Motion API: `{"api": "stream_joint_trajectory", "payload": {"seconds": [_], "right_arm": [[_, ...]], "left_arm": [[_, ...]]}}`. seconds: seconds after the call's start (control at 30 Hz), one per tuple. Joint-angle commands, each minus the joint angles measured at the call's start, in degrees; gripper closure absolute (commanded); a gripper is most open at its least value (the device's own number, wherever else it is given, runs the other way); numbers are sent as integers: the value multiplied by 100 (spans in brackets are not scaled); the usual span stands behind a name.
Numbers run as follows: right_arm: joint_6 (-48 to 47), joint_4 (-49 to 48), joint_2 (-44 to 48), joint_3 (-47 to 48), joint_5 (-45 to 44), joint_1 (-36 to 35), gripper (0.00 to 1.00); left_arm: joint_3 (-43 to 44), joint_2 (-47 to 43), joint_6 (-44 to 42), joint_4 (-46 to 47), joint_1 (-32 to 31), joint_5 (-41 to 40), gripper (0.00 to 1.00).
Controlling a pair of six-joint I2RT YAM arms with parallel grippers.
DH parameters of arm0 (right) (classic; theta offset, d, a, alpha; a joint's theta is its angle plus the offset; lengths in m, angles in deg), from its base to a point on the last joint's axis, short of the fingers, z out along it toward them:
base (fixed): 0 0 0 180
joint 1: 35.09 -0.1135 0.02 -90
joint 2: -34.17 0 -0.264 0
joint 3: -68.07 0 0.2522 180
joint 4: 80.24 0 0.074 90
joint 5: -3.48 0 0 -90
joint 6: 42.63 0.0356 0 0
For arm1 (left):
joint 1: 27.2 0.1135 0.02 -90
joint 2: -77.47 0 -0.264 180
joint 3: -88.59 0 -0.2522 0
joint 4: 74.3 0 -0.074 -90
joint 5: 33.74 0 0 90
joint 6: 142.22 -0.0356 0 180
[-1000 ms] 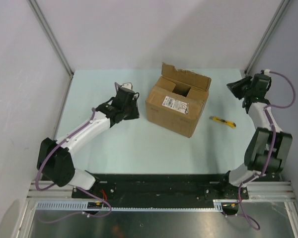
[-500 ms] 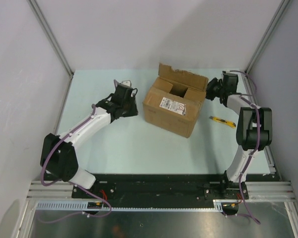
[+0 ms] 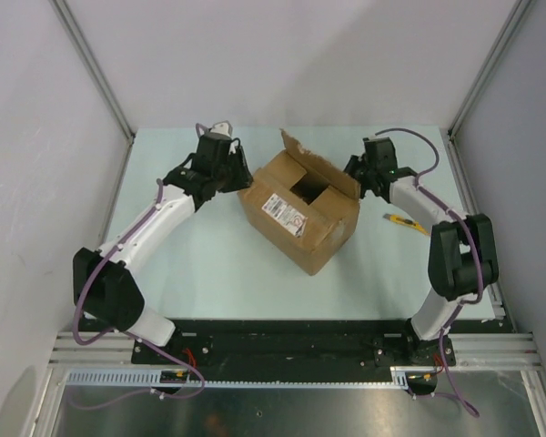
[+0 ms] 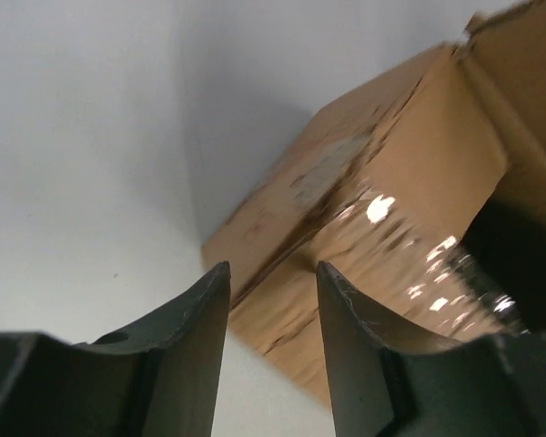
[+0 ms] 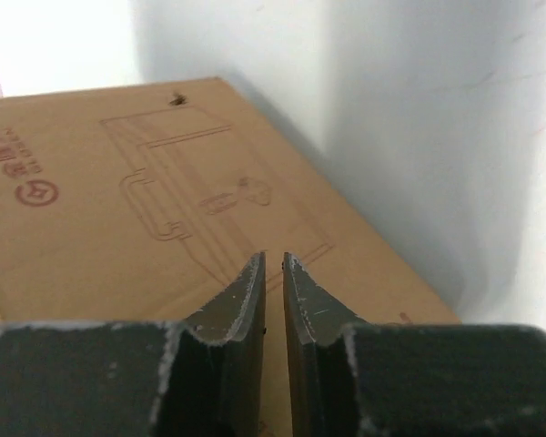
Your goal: Unpack the express box
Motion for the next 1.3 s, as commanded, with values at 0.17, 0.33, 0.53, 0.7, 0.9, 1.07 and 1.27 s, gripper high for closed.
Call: {"api": "stream_joint_trajectory", "payload": {"seconds": [0.17,0.33,0.53,0.7,0.9,1.07,1.27], "right_arm": [[73,377,621,-90,-569,-992,81],[205,526,611,-116,-640,-1019,75],[222,667,813,-151,-876,-1212,48],[258,825,875,-151,-1105,-1212,41],[188,939,928,-151,-1167,-1142,42],[144,966,989,-151,-1228,-1098,42],[47,1001,1200,-151,-1334,-896,42]], "left_arm": [[486,-254,-238,87,1,714,43],[293,-386,-247,78,-25,671,41],[371,-763,-598,26,-561,-616,27],[608,-668,-704,-543,-1141,-1236,20],[495,-492,-441,-924,-1458,-1729,18],[424,-342,-554,-915,-1502,-1826,18],[661,-8,-880,-907,-1502,-1720,15]]}}
